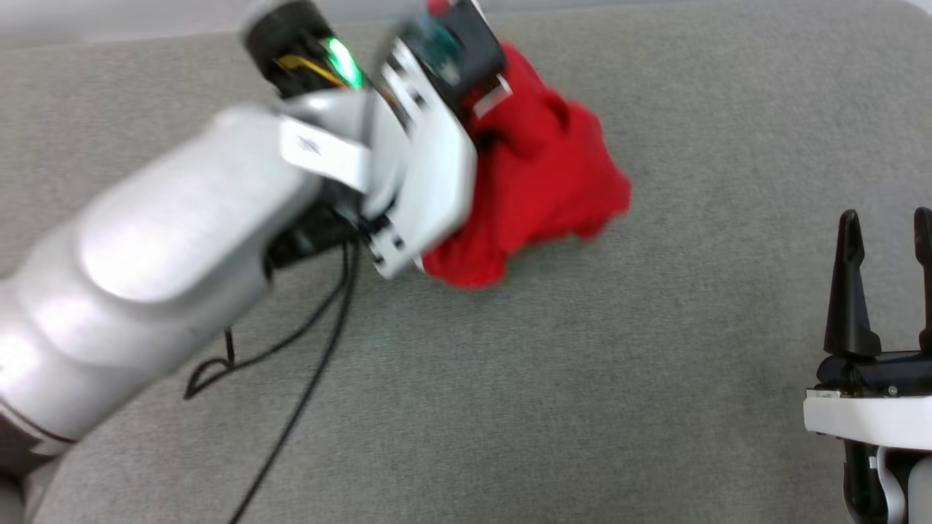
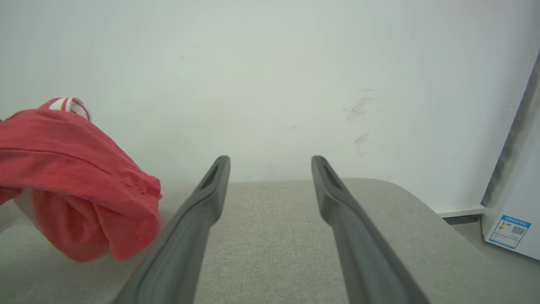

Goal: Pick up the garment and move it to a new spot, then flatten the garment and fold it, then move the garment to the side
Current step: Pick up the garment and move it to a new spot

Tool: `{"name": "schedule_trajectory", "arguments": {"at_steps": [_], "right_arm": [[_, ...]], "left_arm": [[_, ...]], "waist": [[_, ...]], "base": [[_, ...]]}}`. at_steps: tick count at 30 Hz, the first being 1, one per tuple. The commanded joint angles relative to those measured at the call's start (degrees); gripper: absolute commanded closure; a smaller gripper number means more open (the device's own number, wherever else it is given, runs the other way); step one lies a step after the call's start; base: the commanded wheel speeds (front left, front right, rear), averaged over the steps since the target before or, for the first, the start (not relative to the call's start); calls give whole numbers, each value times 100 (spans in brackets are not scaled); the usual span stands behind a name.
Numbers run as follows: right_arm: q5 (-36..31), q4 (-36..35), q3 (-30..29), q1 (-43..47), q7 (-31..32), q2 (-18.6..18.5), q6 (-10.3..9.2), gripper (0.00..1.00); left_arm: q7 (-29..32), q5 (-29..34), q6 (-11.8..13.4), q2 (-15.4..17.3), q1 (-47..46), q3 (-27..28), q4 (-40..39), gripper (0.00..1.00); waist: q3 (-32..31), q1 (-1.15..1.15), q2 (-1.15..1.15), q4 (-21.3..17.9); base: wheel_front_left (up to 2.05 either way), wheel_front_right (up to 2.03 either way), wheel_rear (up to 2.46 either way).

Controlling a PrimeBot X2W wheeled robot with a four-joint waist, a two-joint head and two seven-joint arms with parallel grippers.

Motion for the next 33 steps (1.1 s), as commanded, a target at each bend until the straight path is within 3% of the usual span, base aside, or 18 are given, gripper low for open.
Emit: {"name": "schedule_trajectory", "arguments": {"at_steps": [1, 8, 17, 18, 19, 23, 28, 33], "right_arm": [[52, -1, 11, -84, -12, 11, -4, 0], [127, 23, 25, -160, -12, 11, -4, 0], [122, 61, -6, -213, -12, 11, -4, 0], [110, 66, -15, -206, -12, 11, -4, 0], [95, 70, -13, -197, -12, 11, -4, 0], [58, 98, -15, -124, -12, 11, -4, 0], [-14, 163, -40, 33, -12, 11, -4, 0], [-69, 239, -27, 206, -12, 11, -4, 0]], "left_arm": [[-50, -34, 14, -41, 80, -230, 20, 100], [-82, -218, 14, -308, 522, -744, 310, 100], [215, 31, 13, -543, 1575, -793, 409, 100], [109, 68, 13, -563, 1590, -796, 452, 65], [-6, 113, 14, -594, 1571, -793, 495, 0], [-743, 133, 14, -730, 1338, -786, 682, 0], [-2079, 171, 35, -834, 1215, -478, 934, 0], [-3206, 279, 367, -763, 1520, -61, 1146, 0]], "waist": [[88, 0, 0, -101], [223, 0, 0, -211], [319, 0, 0, -244], [311, 0, 0, -228], [292, 0, 0, -209], [154, 0, 0, -114], [-136, 0, 0, 52], [-458, 0, 0, 214]], "base": [[0, 0, 0], [0, 0, 0], [0, 0, 0], [0, 0, 0], [0, 0, 0], [0, 0, 0], [0, 0, 0], [0, 0, 0]]}}
